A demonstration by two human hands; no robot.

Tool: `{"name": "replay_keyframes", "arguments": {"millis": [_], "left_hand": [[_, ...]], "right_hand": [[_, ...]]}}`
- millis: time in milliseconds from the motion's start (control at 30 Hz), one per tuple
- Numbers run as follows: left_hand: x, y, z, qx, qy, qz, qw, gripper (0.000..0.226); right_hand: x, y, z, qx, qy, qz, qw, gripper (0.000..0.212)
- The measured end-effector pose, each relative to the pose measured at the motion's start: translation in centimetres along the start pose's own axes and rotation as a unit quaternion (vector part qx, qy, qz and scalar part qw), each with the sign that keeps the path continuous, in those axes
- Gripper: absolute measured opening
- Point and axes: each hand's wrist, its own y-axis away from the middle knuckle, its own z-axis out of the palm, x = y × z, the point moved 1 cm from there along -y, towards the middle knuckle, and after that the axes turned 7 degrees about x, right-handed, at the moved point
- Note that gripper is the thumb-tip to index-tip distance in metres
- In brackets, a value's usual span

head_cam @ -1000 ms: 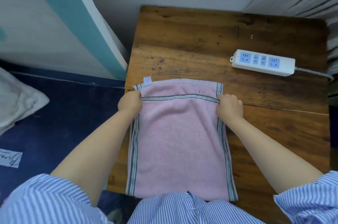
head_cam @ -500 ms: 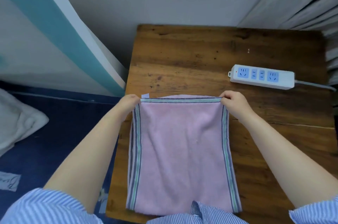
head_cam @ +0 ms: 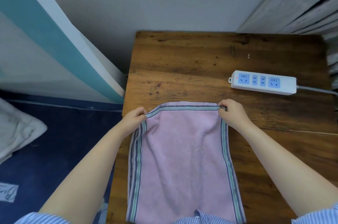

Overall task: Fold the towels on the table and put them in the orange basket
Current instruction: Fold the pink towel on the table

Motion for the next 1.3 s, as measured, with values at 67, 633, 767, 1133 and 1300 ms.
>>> {"name": "replay_keyframes", "arguments": {"millis": [67,633,767,1133,1300], "left_hand": [[0.2,0.4,-0.1,-0.010,-0.037,0.035,0.999,0.024],[-1.0,0.6,1.1,0.151,-0.017,0.013,0.988,0.010],[-2.1,-0.3,0.0,0.186,-0.008,-0.060,0.981,0.012],[-1.4,-2.6,-0.6,0.156,-0.299,0.016,0.941,0.027],[-1.5,-2.3,-0.8,0.103,-0.323,0.045,0.940,0.022]], "right_hand": [[0.1,0.0,0.0,-0.010,-0.009,0.004,1.000,0.023],[-0.1,0.8,-1.4,-0.179,0.006,0.036,0.983,0.031],[-0.5,-0.1,-1.1,-0.092,0.036,0.018,0.995,0.019],[0.6,-1.8,1.5,0.007,0.150,-0.031,0.988,0.029],[-0.1,-2.2,1.4,-0.045,0.184,-0.024,0.982,0.023]]}}
